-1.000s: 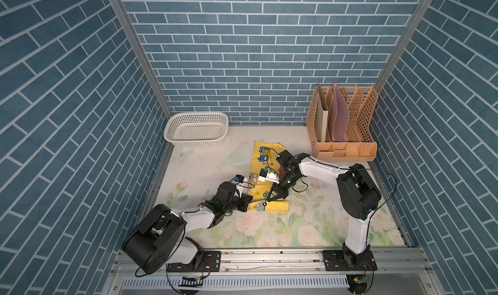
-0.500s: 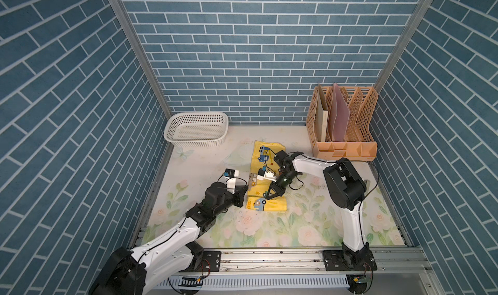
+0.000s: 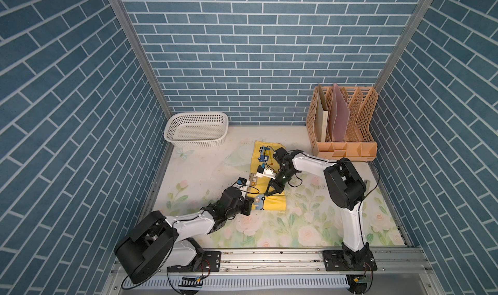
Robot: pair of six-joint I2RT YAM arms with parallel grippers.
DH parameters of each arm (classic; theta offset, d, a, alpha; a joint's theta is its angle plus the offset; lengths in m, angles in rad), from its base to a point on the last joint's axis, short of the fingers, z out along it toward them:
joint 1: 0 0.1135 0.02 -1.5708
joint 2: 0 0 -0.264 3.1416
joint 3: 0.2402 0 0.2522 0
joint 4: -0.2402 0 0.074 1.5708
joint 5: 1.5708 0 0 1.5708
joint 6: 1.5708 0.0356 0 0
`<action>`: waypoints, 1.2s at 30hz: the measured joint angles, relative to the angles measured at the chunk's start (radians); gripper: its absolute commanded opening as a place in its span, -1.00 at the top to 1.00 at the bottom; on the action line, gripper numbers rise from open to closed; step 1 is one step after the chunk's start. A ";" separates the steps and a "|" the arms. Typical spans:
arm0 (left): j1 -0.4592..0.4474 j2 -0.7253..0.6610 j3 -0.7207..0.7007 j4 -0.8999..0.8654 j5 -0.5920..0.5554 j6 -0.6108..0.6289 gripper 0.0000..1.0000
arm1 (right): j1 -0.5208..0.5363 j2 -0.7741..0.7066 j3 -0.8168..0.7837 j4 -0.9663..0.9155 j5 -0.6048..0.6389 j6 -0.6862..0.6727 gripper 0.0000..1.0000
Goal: Roll up the pillowcase
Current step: Roll the pillowcase at the center of the board.
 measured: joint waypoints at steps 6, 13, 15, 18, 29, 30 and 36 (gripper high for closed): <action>0.000 0.014 0.002 0.026 -0.017 0.000 1.00 | 0.002 -0.087 -0.095 0.075 0.081 0.046 -0.22; 0.000 0.039 0.003 0.043 -0.032 0.002 1.00 | 0.162 -0.491 -0.376 0.368 0.518 0.117 -0.73; 0.000 0.045 0.003 0.048 -0.037 0.001 1.00 | 0.316 -0.633 -0.494 0.476 0.669 0.123 -0.79; 0.000 0.053 0.003 0.055 -0.041 0.001 1.00 | 0.519 -0.724 -0.620 0.581 0.849 0.127 -0.80; 0.000 0.056 0.003 0.056 -0.045 0.001 1.00 | 0.687 -0.574 -0.776 0.762 1.226 0.140 -0.74; 0.000 0.056 0.003 0.057 -0.045 0.001 1.00 | 0.687 -0.563 -0.777 0.779 1.234 0.139 -0.72; 0.000 0.049 0.003 0.060 -0.045 0.000 1.00 | 0.679 -0.488 -0.778 0.877 1.268 0.136 -0.46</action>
